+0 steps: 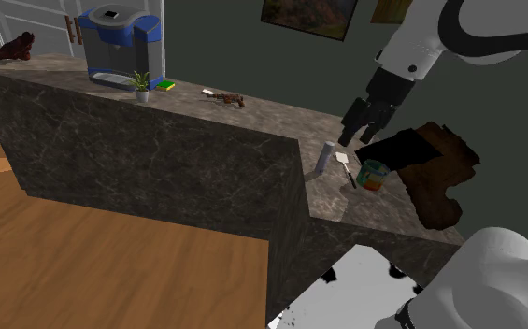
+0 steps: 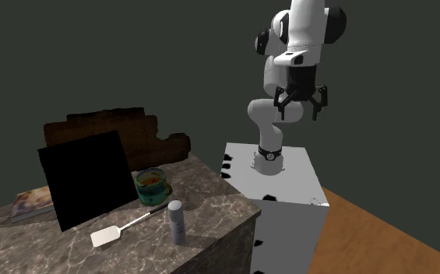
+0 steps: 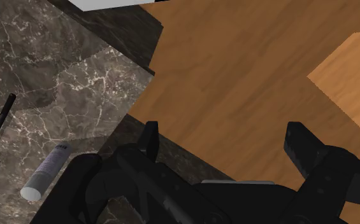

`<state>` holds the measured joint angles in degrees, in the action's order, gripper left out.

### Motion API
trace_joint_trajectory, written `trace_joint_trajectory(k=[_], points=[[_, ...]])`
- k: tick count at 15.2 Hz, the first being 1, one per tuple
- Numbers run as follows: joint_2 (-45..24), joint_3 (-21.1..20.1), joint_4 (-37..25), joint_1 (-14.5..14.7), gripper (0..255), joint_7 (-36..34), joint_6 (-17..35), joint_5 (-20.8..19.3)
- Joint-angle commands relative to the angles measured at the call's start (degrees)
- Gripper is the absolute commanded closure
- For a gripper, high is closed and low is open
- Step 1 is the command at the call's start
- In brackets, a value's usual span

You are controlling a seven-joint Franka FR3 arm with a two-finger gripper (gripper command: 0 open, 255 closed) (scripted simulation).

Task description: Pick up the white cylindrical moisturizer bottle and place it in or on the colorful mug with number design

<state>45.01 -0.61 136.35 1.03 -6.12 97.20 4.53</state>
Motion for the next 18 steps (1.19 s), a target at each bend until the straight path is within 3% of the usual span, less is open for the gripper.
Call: trace_joint_trajectory(k=[1,9,18], points=[[0.0,0.0,0.0,0.0,0,0.0,0.0,0.0],[-9.26,8.6,-0.27,-1.74,0,13.21,7.25,-5.44],[-24.75,17.43,-6.74,-2.51,0,27.81,14.94,-7.77]])
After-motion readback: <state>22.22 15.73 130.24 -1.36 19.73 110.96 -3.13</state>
